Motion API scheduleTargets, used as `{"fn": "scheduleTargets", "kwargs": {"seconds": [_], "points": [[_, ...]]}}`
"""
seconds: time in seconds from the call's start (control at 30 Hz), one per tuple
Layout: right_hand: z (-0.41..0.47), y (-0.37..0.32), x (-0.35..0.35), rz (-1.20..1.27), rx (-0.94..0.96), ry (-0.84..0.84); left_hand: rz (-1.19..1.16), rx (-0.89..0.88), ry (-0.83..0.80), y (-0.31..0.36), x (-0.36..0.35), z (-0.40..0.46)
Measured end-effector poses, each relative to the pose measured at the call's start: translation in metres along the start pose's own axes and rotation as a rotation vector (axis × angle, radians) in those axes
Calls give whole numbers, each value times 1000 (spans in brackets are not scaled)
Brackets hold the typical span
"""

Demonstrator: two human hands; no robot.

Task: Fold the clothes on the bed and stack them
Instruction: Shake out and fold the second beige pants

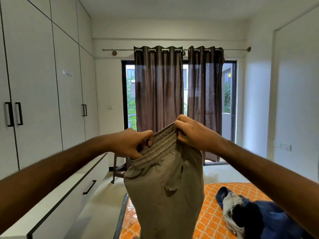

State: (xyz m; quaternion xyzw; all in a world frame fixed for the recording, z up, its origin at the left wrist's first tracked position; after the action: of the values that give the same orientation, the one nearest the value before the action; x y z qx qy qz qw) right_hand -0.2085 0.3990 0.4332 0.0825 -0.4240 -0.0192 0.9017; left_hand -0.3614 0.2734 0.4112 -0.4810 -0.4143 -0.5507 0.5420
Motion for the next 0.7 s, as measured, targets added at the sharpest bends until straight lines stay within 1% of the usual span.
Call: {"fn": "scheduleTargets", "kwargs": {"seconds": [0.1,0.2,0.3,0.33,0.4,0.53,0.57,0.63,0.7], "points": [[-2,5,-6,-3,-13,-41,77,-22,13,-1,-11,1],[-7,16,-8,27,-41,-93,66,0,15,-11,-5,-7],[-11,23,-4,89,-68,-80,136,-9,145,-19,10,-15],[-11,24,-3,114,-73,-67,172,-16,167,-20,13,-17],[-10,24,-1,158,-80,-47,185,-31,157,-18,17,-19],[-12,27,0,220,-81,-46,-102,-56,3,-16,9,-25],[-13,27,-1,240,-78,-44,-145,-46,-1,-17,8,-28],[-18,25,-6,278,-92,-18,-260,-20,41,-18,7,-33],[-21,24,-7,291,-116,57,-391,-35,105,-17,9,-38]]}}
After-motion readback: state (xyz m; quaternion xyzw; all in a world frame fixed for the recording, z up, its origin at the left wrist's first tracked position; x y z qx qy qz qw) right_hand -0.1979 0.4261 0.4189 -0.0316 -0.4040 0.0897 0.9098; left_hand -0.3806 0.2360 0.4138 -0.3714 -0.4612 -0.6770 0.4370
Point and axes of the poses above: each hand's wrist, its own z-axis towards the middle knuckle, its own x-axis out of the back of the hand, y = z × x, the point moved 6 cm from there along z, towards the middle knuckle, and after that the axes turned 2 degrees about x, right-handed, at the moved point
